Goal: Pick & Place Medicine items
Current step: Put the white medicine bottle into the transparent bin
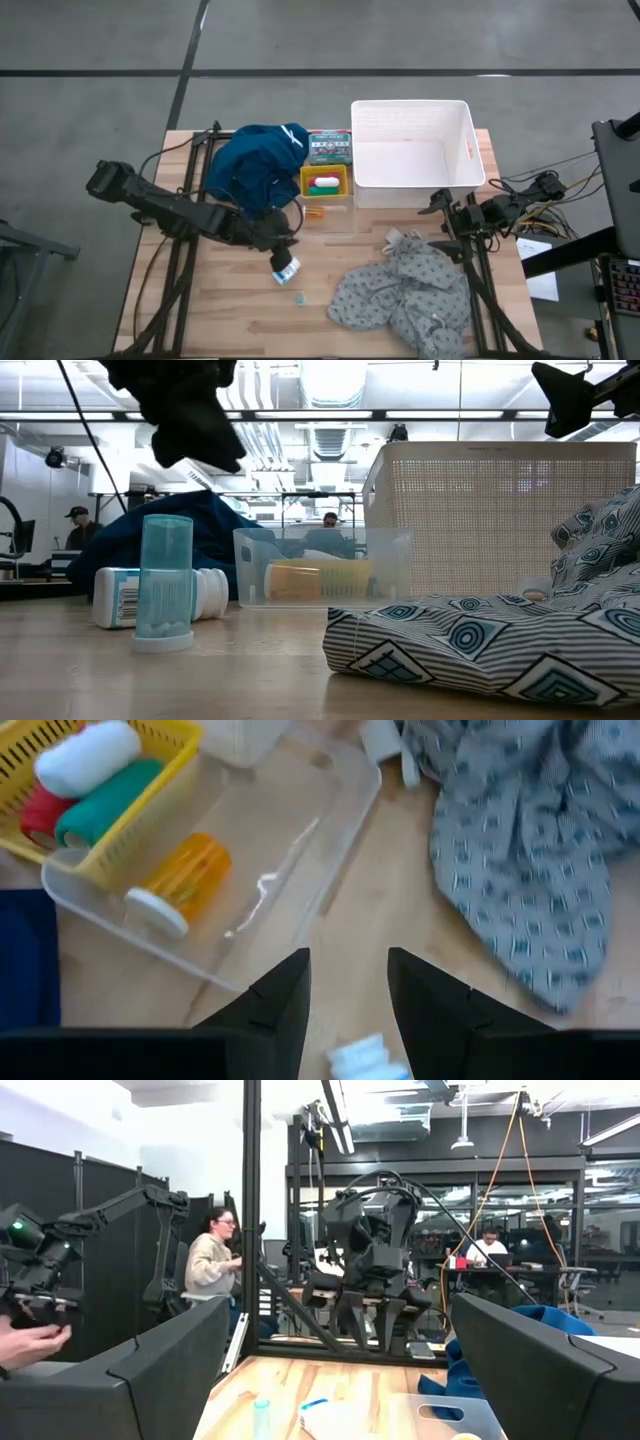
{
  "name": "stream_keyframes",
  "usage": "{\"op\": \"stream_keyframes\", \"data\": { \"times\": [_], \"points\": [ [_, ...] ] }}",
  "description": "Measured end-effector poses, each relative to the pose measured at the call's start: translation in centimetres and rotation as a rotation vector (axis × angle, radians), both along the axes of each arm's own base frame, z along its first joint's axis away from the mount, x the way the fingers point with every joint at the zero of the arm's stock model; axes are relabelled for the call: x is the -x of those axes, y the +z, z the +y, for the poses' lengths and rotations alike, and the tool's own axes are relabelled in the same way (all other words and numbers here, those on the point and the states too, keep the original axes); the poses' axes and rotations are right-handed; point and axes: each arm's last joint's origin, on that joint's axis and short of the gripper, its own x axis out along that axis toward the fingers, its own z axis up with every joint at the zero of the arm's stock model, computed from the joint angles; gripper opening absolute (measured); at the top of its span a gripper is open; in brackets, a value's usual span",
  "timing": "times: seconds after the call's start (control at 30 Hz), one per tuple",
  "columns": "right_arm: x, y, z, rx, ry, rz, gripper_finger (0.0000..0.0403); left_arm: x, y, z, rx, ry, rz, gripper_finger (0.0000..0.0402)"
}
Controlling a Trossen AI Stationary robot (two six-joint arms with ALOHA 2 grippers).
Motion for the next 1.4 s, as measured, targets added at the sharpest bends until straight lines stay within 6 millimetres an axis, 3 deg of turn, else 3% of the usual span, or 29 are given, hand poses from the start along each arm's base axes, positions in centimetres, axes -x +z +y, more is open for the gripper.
{"op": "stream_keyframes", "data": {
  "times": [0.23,0.37,0.57,0.73,1.13,1.4],
  "points": [
    [0.0,0.0,0.0,0.0,0.0,0.0,0.038,-1.0,-0.8,0.4,0.129,0.235,-0.026,0.0141],
    [0.0,0.0,0.0,0.0,0.0,0.0,0.038,-1.5,-1.4,0.1,0.153,0.209,0.011,0.0141],
    [0.0,0.0,0.0,0.0,0.0,0.0,0.038,-2.8,-0.6,-0.5,0.135,0.136,0.07,0.0141],
    [0.0,0.0,0.0,0.0,0.0,0.001,0.038,-3.6,-0.3,-0.7,0.124,0.19,0.171,0.0141],
    [0.0,0.0,0.0,0.0,0.0,0.0,0.038,-7.7,-1.5,-2.1,0.064,0.231,0.436,0.0141],
    [0.0,0.0,0.0,0.0,0.0,0.0,0.038,-8.2,-1.8,-2.1,0.135,0.356,0.409,0.0153]
  ]
}}
